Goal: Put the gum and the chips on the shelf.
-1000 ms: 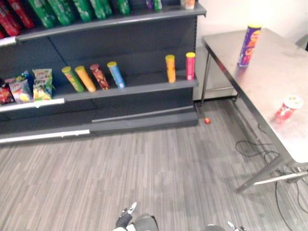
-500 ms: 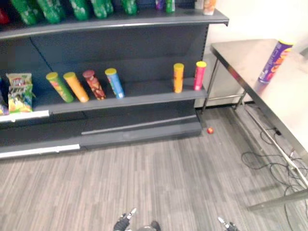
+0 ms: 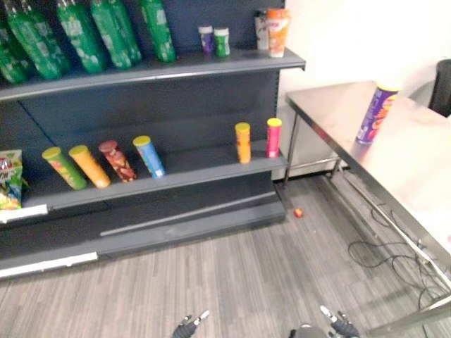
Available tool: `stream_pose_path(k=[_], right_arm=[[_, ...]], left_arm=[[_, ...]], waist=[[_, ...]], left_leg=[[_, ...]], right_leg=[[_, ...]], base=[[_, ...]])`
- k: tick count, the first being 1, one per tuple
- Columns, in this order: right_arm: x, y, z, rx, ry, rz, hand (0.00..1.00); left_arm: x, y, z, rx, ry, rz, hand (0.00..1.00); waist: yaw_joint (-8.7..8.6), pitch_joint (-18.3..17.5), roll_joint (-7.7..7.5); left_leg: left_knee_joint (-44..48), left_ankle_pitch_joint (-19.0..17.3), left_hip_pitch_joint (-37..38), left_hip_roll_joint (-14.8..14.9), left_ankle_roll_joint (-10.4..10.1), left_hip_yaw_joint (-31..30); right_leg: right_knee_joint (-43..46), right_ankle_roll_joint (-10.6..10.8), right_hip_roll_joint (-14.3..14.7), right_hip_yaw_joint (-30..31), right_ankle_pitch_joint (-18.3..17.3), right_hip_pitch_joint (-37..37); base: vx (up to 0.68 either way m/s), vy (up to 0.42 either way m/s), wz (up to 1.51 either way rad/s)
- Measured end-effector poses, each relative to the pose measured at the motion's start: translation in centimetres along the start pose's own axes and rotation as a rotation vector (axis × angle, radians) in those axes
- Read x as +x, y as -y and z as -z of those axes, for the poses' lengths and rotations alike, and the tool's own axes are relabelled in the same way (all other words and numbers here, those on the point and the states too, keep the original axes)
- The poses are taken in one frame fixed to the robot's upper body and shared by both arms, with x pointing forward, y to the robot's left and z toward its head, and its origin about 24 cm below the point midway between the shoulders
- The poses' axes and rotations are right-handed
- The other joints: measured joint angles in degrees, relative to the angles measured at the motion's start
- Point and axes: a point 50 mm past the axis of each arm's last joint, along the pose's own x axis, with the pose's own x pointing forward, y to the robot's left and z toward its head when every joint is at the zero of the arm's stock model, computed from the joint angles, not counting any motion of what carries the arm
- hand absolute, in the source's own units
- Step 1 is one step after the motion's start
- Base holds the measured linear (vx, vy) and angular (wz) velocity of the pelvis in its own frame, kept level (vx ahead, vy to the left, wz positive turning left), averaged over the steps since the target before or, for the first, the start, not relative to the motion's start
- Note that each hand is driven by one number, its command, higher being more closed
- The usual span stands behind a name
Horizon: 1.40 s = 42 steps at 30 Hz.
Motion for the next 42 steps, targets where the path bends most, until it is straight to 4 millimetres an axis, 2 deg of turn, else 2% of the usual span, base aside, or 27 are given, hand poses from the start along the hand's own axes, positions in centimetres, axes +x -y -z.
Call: stream_pose_path(k=[1, 2, 4, 6, 9, 12, 16, 19, 21, 24, 25, 26, 27, 28, 29, 30, 31, 32, 33, 34, 36, 38, 40, 41, 42], right_arm=[[0.2, -0.2, -0.5, -0.007, 0.014, -0.008, 0.00], [0.2, -0.2, -0.7, -0.011, 0.014, -0.008, 0.00], [0.2, -0.2, -0.6, -0.009, 0.008, -0.004, 0.00], [0.2, -0.2, -0.6, -0.007, 0.008, -0.004, 0.00], [0.2, -0.1, -0.3, -0.006, -0.002, -0.003, 0.00], [0.2, -0.1, -0.3, -0.007, -0.002, -0.004, 0.00], [0.2, -0.2, -0.4, -0.006, -0.002, -0.005, 0.00], [0.2, -0.2, -0.5, -0.005, 0.001, -0.006, 0.00], [0.2, -0.1, -0.4, 0.007, -0.002, 0.000, 0.00], [0.0, 0.5, 0.1, 0.042, -0.013, 0.026, 0.00], [-0.2, 1.5, 0.4, 0.068, -0.016, 0.058, 0.00], [-0.4, 2.1, 0.5, 0.082, -0.017, 0.074, 0.00], [-0.8, 3.0, 1.3, 0.098, -0.033, 0.104, 0.00], [-1.3, 3.4, 2.2, 0.105, -0.047, 0.117, 0.00], [-1.4, 3.6, 2.5, 0.108, -0.052, 0.124, 0.00], [-1.7, 3.8, 3.0, 0.114, -0.066, 0.137, 0.00], [-1.8, 3.8, 3.3, 0.119, -0.074, 0.142, 0.00], [-2.0, 3.9, 3.7, 0.127, -0.088, 0.152, 0.00], [-2.2, 3.8, 4.2, 0.127, -0.105, 0.154, 0.00], [-2.1, 3.7, 4.2, 0.127, -0.106, 0.153, 0.00], [-1.7, 3.2, 3.4, 0.115, -0.084, 0.132, 0.00], [-1.4, 2.7, 2.9, 0.088, -0.073, 0.109, 0.00], [-1.6, 3.1, 3.2, 0.089, -0.080, 0.114, 0.00], [-1.9, 3.9, 3.3, 0.090, -0.079, 0.136, 0.00], [-1.8, 4.1, 3.3, 0.105, -0.086, 0.147, 0.00]], left_arm=[[0.0, 0.6, 0.1, -0.009, 0.000, 0.017, 0.00], [0.0, 0.7, 0.1, -0.017, 0.001, 0.018, 0.00], [0.1, 0.7, -0.1, -0.032, 0.007, 0.016, 0.00], [0.2, 0.7, -0.5, -0.065, 0.021, 0.009, 0.00], [0.2, 0.6, -0.6, -0.086, 0.026, 0.004, 0.00], [0.2, 0.7, -0.6, -0.085, 0.027, 0.005, 0.00], [0.2, 0.7, -0.7, -0.082, 0.032, 0.006, 0.00], [0.2, 0.7, -0.9, -0.073, 0.034, 0.007, 0.00], [0.3, 0.7, -1.2, -0.071, 0.034, 0.006, 0.00], [0.3, 0.5, -1.5, -0.080, 0.047, -0.003, 0.00], [0.3, 0.7, -1.5, -0.110, 0.053, -0.005, 0.00], [0.3, 0.7, -1.4, -0.129, 0.052, -0.011, 0.00], [0.2, 0.8, -1.2, -0.152, 0.049, -0.013, 0.00], [0.2, 0.7, -1.3, -0.171, 0.058, -0.017, 0.00], [0.1, 0.7, -1.0, -0.186, 0.055, -0.022, 0.00], [0.1, 0.5, -1.3, -0.196, 0.071, -0.025, 0.00], [0.1, 0.5, -1.5, -0.196, 0.082, -0.025, 0.00], [0.2, 0.4, -2.1, -0.206, 0.115, -0.028, 0.00], [0.1, 0.4, -2.1, -0.216, 0.121, -0.028, 0.00], [0.0, 0.3, -2.1, -0.222, 0.126, -0.031, 0.00], [-0.1, 0.3, -2.0, -0.230, 0.136, -0.032, 0.00], [-0.1, 0.2, -1.9, -0.252, 0.135, -0.041, 0.00], [-0.2, 0.1, -1.1, -0.263, 0.114, -0.045, 0.00], [-0.4, 0.7, -0.2, -0.278, 0.090, -0.037, 0.00], [-0.4, 0.5, 0.1, -0.277, 0.080, -0.042, 0.00]], waist=[[0.00, 0.59, 1.33], [0.05, 0.82, 1.51], [0.03, 1.65, 1.13], [0.04, 2.98, 0.47], [0.08, 3.04, -0.27], [0.08, 2.87, -0.12], [0.11, 2.54, 0.02], [0.09, 2.49, -0.03], [0.02, 2.71, -0.61], [-0.11, 2.83, -0.97], [-0.14, 3.30, 0.55], [-0.07, 3.40, 1.32], [0.04, 3.01, 1.74], [0.04, 2.78, 1.36], [0.16, 2.65, 1.37], [0.08, 2.67, 1.44], [0.06, 2.74, 1.28], [0.15, 3.14, 0.55], [0.33, 3.37, -0.22], [0.51, 3.37, -0.45], [1.07, 3.12, -0.60], [1.36, 2.49, -0.80], [1.36, 0.73, -0.29], [1.41, -0.52, 1.49], [1.44, -1.62, 1.73]], left_leg=[[-1.79, 0.61, 0.09, 0.34, -0.56, 0.07], [-2.96, 1.21, 0.77, 0.97, -1.27, 0.08], [-4.91, 2.26, 2.51, 1.73, -1.31, 0.21], [-4.82, 2.72, 4.00, 1.78, -1.77, 0.23], [-3.10, 2.89, 3.69, 1.20, -1.76, 0.24], [-1.88, 2.90, 2.17, 0.82, -1.75, 0.21], [-1.87, 2.91, 0.26, 0.64, -1.77, 0.40], [-1.65, 3.06, -0.51, 0.17, -2.03, 1.95], [3.80, 3.05, -2.34, -0.17, -2.09, 3.77], [21.54, 2.89, -7.36, 2.94, -2.31, 4.75], [37.29, 4.99, -11.80, 8.17, -1.83, 3.70], [41.63, 6.97, -12.77, 9.70, -1.03, 2.81], [47.46, 12.72, -14.28, 10.92, 0.32, 0.86], [51.49, 21.22, -16.04, 10.40, 1.89, -1.55], [53.58, 25.64, -17.60, 10.29, 2.11, -2.87], [57.37, 16.92, -20.94, 9.99, 0.46, -5.08], [58.18, 12.42, -22.60, 9.48, 0.84, -6.12], [56.75, 6.52, -24.52, 8.38, 1.64, -7.29], [51.99, 3.48, -25.14, 7.77, 1.56, -8.07], [48.98, 2.36, -25.16, 7.55, 1.40, -8.83], [33.03, 1.52, -24.03, 6.16, 1.32, -17.41], [23.84, 2.20, -23.88, 5.87, 1.87, -24.24], [17.56, 4.14, -23.02, 5.81, 1.49, -26.61], [13.99, 5.38, -21.73, 6.20, -0.96, -26.33], [13.25, 3.29, -20.32, 6.36, -7.27, -23.88]], right_leg=[[-1.70, -0.21, 1.94, 0.02, 0.28, 0.09], [-2.02, -0.33, 3.01, 0.10, 0.34, 0.00], [-1.92, -0.36, 4.25, -0.13, 0.35, 0.68], [-2.23, -0.81, 4.30, -0.50, 0.08, 2.43], [-5.46, -0.49, 3.68, -0.63, 0.22, 4.40], [-8.30, 0.69, 3.19, -0.58, 1.13, 4.82], [-9.98, 0.89, 3.36, -0.51, 2.36, 3.61], [-8.06, 0.58, 3.35, 0.29, 2.33, 1.55], [-5.32, -0.11, 2.68, 2.66, 1.87, -0.37], [-5.82, -1.09, 2.69, 5.43, 0.87, 1.09], [-5.81, -1.46, 5.08, 7.34, -0.55, 3.12], [-5.01, -1.81, 6.35, 8.42, -1.14, 3.78], [-2.90, -2.54, 7.47, 10.54, -2.44, 4.23], [-2.08, -3.22, 8.37, 13.40, -3.38, 4.99], [-2.32, -3.29, 8.58, 15.46, -3.65, 5.33], [-2.17, -3.95, 9.60, 18.51, -4.07, 4.98], [-2.29, -4.41, 10.10, 20.21, -4.35, 4.99], [-2.76, -3.93, 10.39, 23.10, -4.06, 6.00], [-3.33, -3.82, 10.58, 26.10, -4.10, 7.60], [-3.50, -3.49, 10.74, 27.94, -4.30, 8.28], [-2.94, -1.95, 11.48, 35.48, -5.83, 9.03], [-1.90, -1.41, 11.60, 40.38, -7.75, 8.73], [-0.78, 0.65, 10.94, 43.57, -9.08, 8.37], [0.21, 1.66, 10.81, 44.63, -9.97, 8.07], [1.31, 2.24, 9.92, 45.61, -10.30, 7.62]], base=[[0.21, -0.136, -0.33], [0.16, -0.120, -0.28], [0.17, -0.115, -0.15], [0.12, -0.077, -0.04], [0.04, 0.018, 0.05], [0.03, 0.079, 0.07], [0.05, 0.036, -0.03], [0.07, 0.003, -0.22], [0.08, -0.047, -0.55], [0.07, -0.085, -0.71], [0.08, -0.061, -0.97], [0.12, -0.023, -1.37], [0.18, -0.017, -1.38], [0.25, 0.000, -1.41], [0.28, 0.014, -1.41], [0.24, 0.040, -1.11], [0.22, 0.029, -1.33], [0.22, 0.031, -1.30], [0.23, 0.054, -1.34], [0.22, 0.120, -1.47], [0.20, 0.227, -1.69], [0.21, 0.350, -1.44], [0.27, 0.422, -1.07], [0.29, 0.497, -0.91], [0.31, 0.575, -1.12]])
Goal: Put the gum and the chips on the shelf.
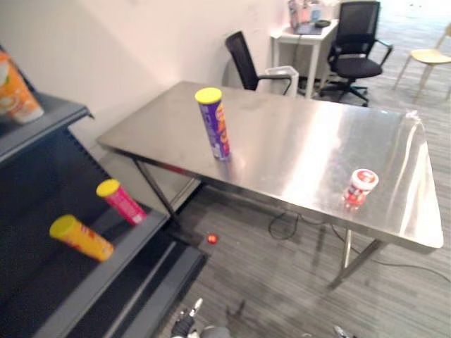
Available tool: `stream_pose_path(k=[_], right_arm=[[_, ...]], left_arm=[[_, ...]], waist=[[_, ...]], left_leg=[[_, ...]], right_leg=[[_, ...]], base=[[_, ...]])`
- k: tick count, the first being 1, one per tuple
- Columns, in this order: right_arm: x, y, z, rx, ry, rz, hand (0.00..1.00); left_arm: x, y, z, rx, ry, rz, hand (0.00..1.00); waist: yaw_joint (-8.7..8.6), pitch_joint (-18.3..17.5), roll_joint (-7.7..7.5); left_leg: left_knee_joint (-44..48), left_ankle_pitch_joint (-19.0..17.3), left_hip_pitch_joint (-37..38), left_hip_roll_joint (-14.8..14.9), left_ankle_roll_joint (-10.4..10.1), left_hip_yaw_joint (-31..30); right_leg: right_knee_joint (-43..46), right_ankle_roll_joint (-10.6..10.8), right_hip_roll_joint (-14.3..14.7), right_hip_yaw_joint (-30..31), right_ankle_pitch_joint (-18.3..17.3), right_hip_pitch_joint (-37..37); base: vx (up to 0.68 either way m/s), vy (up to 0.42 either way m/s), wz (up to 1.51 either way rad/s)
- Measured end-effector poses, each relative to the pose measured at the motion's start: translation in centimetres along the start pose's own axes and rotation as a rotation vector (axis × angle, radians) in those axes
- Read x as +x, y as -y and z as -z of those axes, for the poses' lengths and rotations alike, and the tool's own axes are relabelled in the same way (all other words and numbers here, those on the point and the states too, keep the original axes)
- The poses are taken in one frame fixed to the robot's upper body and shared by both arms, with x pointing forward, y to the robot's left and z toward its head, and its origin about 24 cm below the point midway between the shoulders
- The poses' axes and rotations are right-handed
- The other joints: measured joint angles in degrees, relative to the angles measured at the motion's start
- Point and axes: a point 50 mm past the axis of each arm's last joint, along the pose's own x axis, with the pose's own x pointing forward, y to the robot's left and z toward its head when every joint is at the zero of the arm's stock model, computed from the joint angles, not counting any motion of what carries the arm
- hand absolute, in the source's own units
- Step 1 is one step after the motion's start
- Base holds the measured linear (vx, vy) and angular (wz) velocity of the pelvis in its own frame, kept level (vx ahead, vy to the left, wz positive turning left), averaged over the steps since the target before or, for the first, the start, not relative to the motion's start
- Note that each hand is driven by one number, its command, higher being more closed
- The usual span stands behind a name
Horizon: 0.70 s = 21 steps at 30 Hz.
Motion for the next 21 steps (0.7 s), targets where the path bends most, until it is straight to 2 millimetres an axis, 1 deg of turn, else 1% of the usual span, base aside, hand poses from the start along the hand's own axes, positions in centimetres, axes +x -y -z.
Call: stream_pose_path(k=[1, 2, 3, 4, 7, 9, 10, 11, 13, 14, 15, 16, 18, 19, 20, 21], right_arm=[[-0.1, -0.3, 0.6, 0.029, -0.016, -0.001, 0.00], [-0.2, -0.4, 0.9, 0.040, -0.021, -0.001, 0.00], [-0.3, -0.6, 1.3, 0.071, -0.031, 0.001, 0.00], [-0.3, -0.6, 1.6, 0.103, -0.038, 0.011, 0.00], [-0.2, -0.7, 1.4, 0.119, -0.039, 0.010, 0.00], [-0.1, -0.7, 1.2, 0.121, -0.033, 0.013, 0.00], [-0.1, -0.5, 1.0, 0.118, -0.028, 0.016, 0.00], [0.0, -0.4, 0.9, 0.114, -0.026, 0.019, 0.00], [0.1, -0.1, 0.5, 0.106, -0.021, 0.025, 0.00], [0.2, -0.1, 0.3, 0.101, -0.019, 0.026, 0.00], [0.2, 0.1, 0.2, 0.090, -0.023, 0.032, 0.00], [0.2, 0.2, 0.2, 0.090, -0.027, 0.039, 0.00], [0.2, 0.4, 0.1, 0.090, -0.025, 0.048, 0.00], [0.3, 0.4, 0.0, 0.093, -0.023, 0.050, 0.00], [0.3, 0.6, -0.1, 0.094, -0.021, 0.055, 0.00], [0.2, 0.7, -0.1, 0.094, -0.022, 0.058, 0.00]], left_arm=[[0.0, -0.9, -0.1, 0.018, -0.004, -0.019, 0.00], [0.0, -1.1, -0.1, 0.025, -0.007, -0.026, 0.00], [0.0, -1.5, 0.0, 0.037, -0.019, -0.035, 0.00], [0.0, -1.7, 0.2, 0.048, -0.035, -0.041, 0.00], [0.0, -1.7, 0.3, 0.150, -0.060, -0.025, 0.00], [0.2, -1.4, 0.3, 0.199, -0.071, -0.007, 0.00], [0.2, -1.1, 0.4, 0.239, -0.080, 0.004, 0.00], [0.2, -0.9, 0.4, 0.263, -0.084, 0.011, 0.00], [0.3, -0.4, 0.4, 0.300, -0.091, 0.031, 0.00], [0.3, -0.3, 0.4, 0.308, -0.091, 0.037, 0.00], [0.3, -0.1, 0.4, 0.318, -0.093, 0.045, 0.00], [0.3, -0.1, 0.4, 0.324, -0.094, 0.048, 0.00], [0.4, 0.1, 0.2, 0.322, -0.087, 0.053, 0.00], [0.4, 0.2, 0.2, 0.322, -0.087, 0.054, 0.00], [0.4, 0.3, 0.2, 0.319, -0.090, 0.057, 0.00], [0.4, 0.3, 0.3, 0.316, -0.095, 0.062, 0.00]], waist=[[-0.10, -1.11, -2.13], [-0.10, -1.52, -2.52], [-0.27, -2.31, -3.21], [-0.57, -2.93, -3.37], [-1.11, -3.38, -3.05], [-1.28, -3.39, -2.41], [-1.44, -3.42, -1.87], [-1.36, -3.26, -1.59], [-1.37, -2.81, -0.84], [-1.33, -2.55, -0.60], [-1.37, -2.18, -0.27], [-1.37, -2.13, -0.34], [-1.32, -0.64, -0.33], [-1.32, -0.41, -0.23], [-1.31, -0.29, 0.04], [-1.35, -0.22, 0.39]], left_leg=[[-1.18, -0.28, 1.61, -2.28, 1.54, 3.84], [-1.59, -0.50, 2.05, -3.15, 2.17, 5.34], [-2.36, -0.99, 2.91, -4.35, 3.18, 7.73], [-3.33, -1.33, 4.35, -4.87, 4.02, 9.93], [-7.58, -0.53, 7.43, -5.88, 5.68, 15.08], [-9.17, -0.05, 8.34, -6.03, 6.41, 17.32], [-9.65, 0.19, 8.62, -5.99, 6.76, 18.61], [-10.11, 0.38, 9.14, -6.04, 7.06, 19.75], [-11.31, 0.67, 10.80, -6.73, 7.52, 21.99], [-11.51, 0.69, 11.19, -6.75, 7.54, 22.59], [-12.13, 0.79, 11.65, -6.87, 7.65, 22.78], [-12.29, 0.86, 12.10, -6.93, 7.61, 22.64], [-13.36, 1.68, 13.17, -7.00, 7.25, 22.51], [-13.50, 1.97, 13.16, -7.00, 7.11, 22.57], [-14.21, 2.45, 13.27, -6.94, 7.01, 22.61], [-15.16, 3.15, 13.53, -6.61, 6.92, 22.57]], right_leg=[[0.27, 1.63, -2.92, 0.42, 1.41, -0.96], [-0.31, 2.02, -4.16, 0.45, 2.35, -1.13], [-2.17, 2.44, -6.17, 0.74, 4.45, -0.99], [-4.07, 3.01, -7.23, 1.20, 7.06, -1.15], [-6.11, 4.29, -7.86, 2.52, 13.15, -3.17], [-6.50, 4.63, -8.12, 0.57, 15.71, -4.71], [-6.23, 4.31, -8.99, -5.19, 17.21, -6.16], [-5.63, 4.28, -10.15, -12.22, 17.79, -7.08], [-5.54, 3.87, -13.97, -31.64, 18.13, -7.39], [-5.80, 3.82, -14.61, -35.40, 18.10, -7.17], [-6.98, 2.90, -15.11, -40.52, 17.66, -6.13], [-8.39, 2.77, -15.03, -41.15, 17.54, -5.25], [-14.24, 2.77, -14.15, -41.49, 17.51, -1.98], [-15.63, 2.78, -13.94, -41.57, 17.51, -1.44], [-18.35, 3.76, -13.37, -41.60, 18.12, -0.56], [-20.73, 4.16, -12.63, -41.64, 18.75, 0.20]], base=[[0.22, 0.465, -0.89], [0.16, 0.398, -0.89], [0.14, 0.367, -0.85], [0.13, 0.344, -0.90], [0.09, 0.274, -0.86], [0.04, 0.135, -0.65], [0.01, 0.075, -0.59], [-0.01, 0.067, -0.64], [-0.02, 0.028, -0.57], [-0.04, -0.009, -0.46], [-0.06, -0.026, -0.26], [-0.04, -0.062, -0.17], [-0.03, -0.083, -0.07], [-0.07, -0.088, -0.12], [-0.08, -0.091, -0.10], [-0.10, -0.089, -0.09]])
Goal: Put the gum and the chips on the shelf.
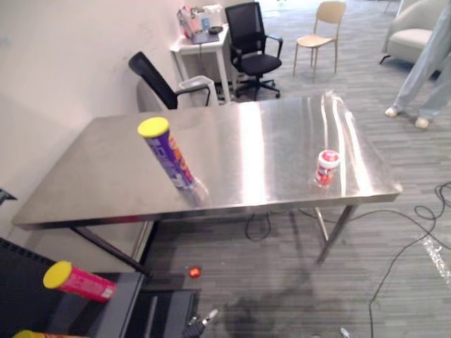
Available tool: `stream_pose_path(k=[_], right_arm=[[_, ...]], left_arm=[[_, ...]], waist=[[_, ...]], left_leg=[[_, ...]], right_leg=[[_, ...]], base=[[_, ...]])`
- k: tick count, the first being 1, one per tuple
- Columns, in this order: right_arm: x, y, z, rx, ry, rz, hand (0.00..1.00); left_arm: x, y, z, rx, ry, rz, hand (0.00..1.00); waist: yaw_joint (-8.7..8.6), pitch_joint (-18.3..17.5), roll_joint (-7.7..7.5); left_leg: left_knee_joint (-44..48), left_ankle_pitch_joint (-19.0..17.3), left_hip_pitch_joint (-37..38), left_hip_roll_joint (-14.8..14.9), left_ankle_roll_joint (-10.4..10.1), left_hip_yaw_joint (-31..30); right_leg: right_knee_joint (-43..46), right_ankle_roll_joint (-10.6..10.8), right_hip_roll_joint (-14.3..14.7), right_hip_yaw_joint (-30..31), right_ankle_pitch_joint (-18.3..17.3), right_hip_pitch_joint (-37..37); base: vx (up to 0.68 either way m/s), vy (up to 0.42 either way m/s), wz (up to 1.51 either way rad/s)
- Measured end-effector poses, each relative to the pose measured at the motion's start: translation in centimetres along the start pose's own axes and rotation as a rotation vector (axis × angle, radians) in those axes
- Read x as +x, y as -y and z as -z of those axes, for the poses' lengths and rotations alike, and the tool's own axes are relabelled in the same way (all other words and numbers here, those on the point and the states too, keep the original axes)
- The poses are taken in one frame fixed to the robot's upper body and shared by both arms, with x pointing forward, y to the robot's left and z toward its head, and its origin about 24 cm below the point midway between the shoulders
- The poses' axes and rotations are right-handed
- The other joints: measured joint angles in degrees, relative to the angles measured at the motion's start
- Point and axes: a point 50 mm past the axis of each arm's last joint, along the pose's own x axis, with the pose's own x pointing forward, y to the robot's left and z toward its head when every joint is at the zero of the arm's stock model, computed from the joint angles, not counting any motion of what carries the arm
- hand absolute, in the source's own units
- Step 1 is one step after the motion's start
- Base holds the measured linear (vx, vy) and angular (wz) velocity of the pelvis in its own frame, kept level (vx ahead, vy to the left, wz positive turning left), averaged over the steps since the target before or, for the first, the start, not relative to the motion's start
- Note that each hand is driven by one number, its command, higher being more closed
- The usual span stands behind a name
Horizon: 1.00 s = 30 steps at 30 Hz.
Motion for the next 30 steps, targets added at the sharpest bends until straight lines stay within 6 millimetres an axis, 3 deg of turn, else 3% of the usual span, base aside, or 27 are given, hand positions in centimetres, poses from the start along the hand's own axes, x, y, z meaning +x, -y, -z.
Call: stream_pose_path(k=[6, 14, 17, 24, 30], right_arm=[[-0.1, 0.3, 0.8, 0.011, -0.033, 0.009, 0.00], [-0.1, 1.0, 0.6, 0.086, -0.031, 0.027, 0.00], [0.1, 1.8, -1.0, 0.160, 0.019, 0.065, 0.00], [-0.6, 8.1, -7.7, 0.434, 0.252, 0.313, 0.00], [-1.0, 8.6, -13.1, 0.538, 0.401, 0.314, 0.00]], left_arm=[[0.0, -0.5, -0.1, -0.023, 0.005, -0.006, 0.00], [-0.1, -1.0, 0.0, -0.072, 0.004, -0.031, 0.00], [-0.1, -1.2, -0.1, -0.081, 0.008, -0.038, 0.00], [-0.2, -2.0, -0.4, -0.090, 0.030, -0.063, 0.00], [-0.5, -2.8, 0.6, -0.099, 0.006, -0.088, 0.00]], waist=[[0.33, 0.03, -1.57], [0.46, 0.08, -1.98], [0.58, 0.19, -2.15], [0.91, 0.11, -1.99], [-0.06, 0.15, -2.06]], left_leg=[[-2.00, 0.02, 1.11, 1.63, -0.97, 0.79], [-1.92, -0.74, 2.56, 1.98, -1.82, 1.53], [-1.91, -0.92, 2.65, 1.35, -1.74, 1.31], [-1.89, -1.46, 1.48, -0.32, -0.83, -1.71], [-1.78, -2.47, 1.51, -0.42, -0.43, -1.61]], right_leg=[[-8.33, -0.29, 3.38, 1.63, 3.11, 2.78], [-9.93, -0.91, 4.37, 3.58, 4.82, 3.91], [-9.92, -0.91, 3.75, 3.67, 4.81, 3.90], [-9.73, -0.90, 1.94, 1.52, 4.80, 3.94], [-9.58, -0.66, 1.90, 1.82, 4.62, 3.82]], base=[[-0.06, -0.067, -0.20], [0.10, 0.005, -0.14], [0.07, 0.041, -0.03], [0.01, 0.036, 0.16], [-0.05, -0.007, -0.04]])
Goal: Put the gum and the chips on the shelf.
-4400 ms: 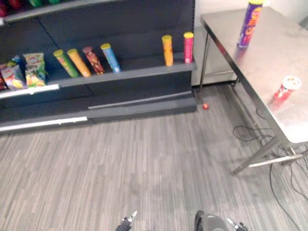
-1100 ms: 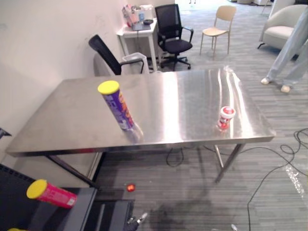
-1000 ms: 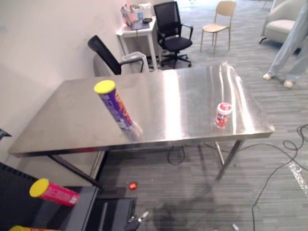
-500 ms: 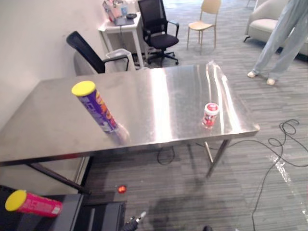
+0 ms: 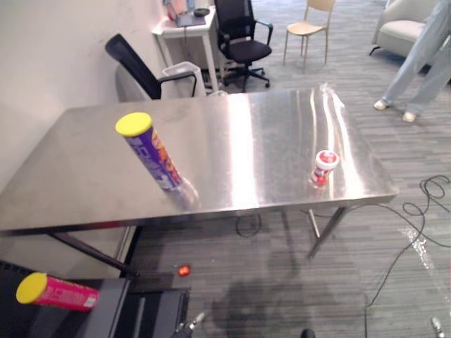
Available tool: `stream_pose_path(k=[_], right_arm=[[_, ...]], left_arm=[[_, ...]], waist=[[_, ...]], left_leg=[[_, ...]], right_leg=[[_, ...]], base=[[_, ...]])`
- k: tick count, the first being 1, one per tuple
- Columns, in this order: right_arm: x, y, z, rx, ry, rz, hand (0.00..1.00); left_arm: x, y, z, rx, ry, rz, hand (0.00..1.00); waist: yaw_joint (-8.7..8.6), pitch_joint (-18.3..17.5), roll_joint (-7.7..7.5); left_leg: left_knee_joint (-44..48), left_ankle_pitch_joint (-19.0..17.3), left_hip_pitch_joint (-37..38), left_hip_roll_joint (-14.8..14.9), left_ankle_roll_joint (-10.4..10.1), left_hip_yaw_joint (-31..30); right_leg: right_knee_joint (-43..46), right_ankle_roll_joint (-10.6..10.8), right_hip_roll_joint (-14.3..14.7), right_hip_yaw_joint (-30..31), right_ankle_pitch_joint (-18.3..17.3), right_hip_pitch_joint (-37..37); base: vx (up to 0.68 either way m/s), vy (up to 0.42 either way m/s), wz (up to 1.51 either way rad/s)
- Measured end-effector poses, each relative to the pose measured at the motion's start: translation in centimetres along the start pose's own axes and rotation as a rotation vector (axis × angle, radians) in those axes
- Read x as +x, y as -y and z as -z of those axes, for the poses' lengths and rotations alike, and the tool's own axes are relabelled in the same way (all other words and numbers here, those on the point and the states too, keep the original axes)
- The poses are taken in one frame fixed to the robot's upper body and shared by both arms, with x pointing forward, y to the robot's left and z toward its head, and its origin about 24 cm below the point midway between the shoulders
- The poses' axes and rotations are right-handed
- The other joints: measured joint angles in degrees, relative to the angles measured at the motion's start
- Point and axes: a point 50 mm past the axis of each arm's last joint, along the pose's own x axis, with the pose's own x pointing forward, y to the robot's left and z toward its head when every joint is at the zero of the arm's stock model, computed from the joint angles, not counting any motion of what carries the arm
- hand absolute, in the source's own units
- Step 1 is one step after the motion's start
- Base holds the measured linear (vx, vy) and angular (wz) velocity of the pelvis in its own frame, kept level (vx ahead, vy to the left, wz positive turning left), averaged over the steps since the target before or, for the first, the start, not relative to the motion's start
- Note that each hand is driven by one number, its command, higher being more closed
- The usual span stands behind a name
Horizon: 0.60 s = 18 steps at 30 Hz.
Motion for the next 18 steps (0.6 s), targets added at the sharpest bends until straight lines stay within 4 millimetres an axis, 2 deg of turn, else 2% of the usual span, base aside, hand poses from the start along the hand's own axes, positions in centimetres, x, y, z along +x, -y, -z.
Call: stream_pose_path(k=[6, 10, 13, 18], right_arm=[[0.4, -1.9, -4.6, -0.015, 0.162, -0.038, 0.00], [-1.2, -5.7, -10.5, -0.057, 0.453, -0.150, 0.00], [-1.8, -7.2, -11.6, -0.042, 0.517, -0.167, 0.00], [-1.9, -8.2, -10.9, -0.108, 0.491, -0.235, 0.00]], left_arm=[[-0.3, -0.3, 1.1, 0.001, -0.027, -0.007, 0.00], [-0.3, -0.2, 1.2, 0.001, -0.034, -0.006, 0.00], [-0.4, -0.5, 1.2, 0.006, -0.030, -0.011, 0.00], [-0.5, -0.5, 1.5, 0.008, -0.039, -0.011, 0.00]], waist=[[-0.12, -0.56, 0.74], [-0.11, -0.85, 0.85], [-0.12, -1.59, 0.22], [-0.15, -2.17, 0.17]], left_leg=[[0.02, -0.07, -0.04, 0.14, -0.03, 0.50], [0.04, -0.12, 0.26, 0.07, -0.08, 1.33], [0.03, -0.13, 0.26, 0.01, -0.09, 1.40], [0.05, -0.13, 0.28, -0.13, -0.09, 1.68]], right_leg=[[0.66, 0.14, 0.19, 0.90, -0.13, -1.02], [1.67, 0.02, 0.15, 2.11, -0.19, -1.94], [1.83, -0.02, 0.09, 2.24, -0.21, -2.13], [1.89, -0.02, 0.00, 2.67, -0.21, -2.40]], base=[[-0.01, -0.011, -0.07], [0.00, 0.000, -0.14], [0.00, -0.001, -0.01], [-0.01, -0.007, -0.03]])
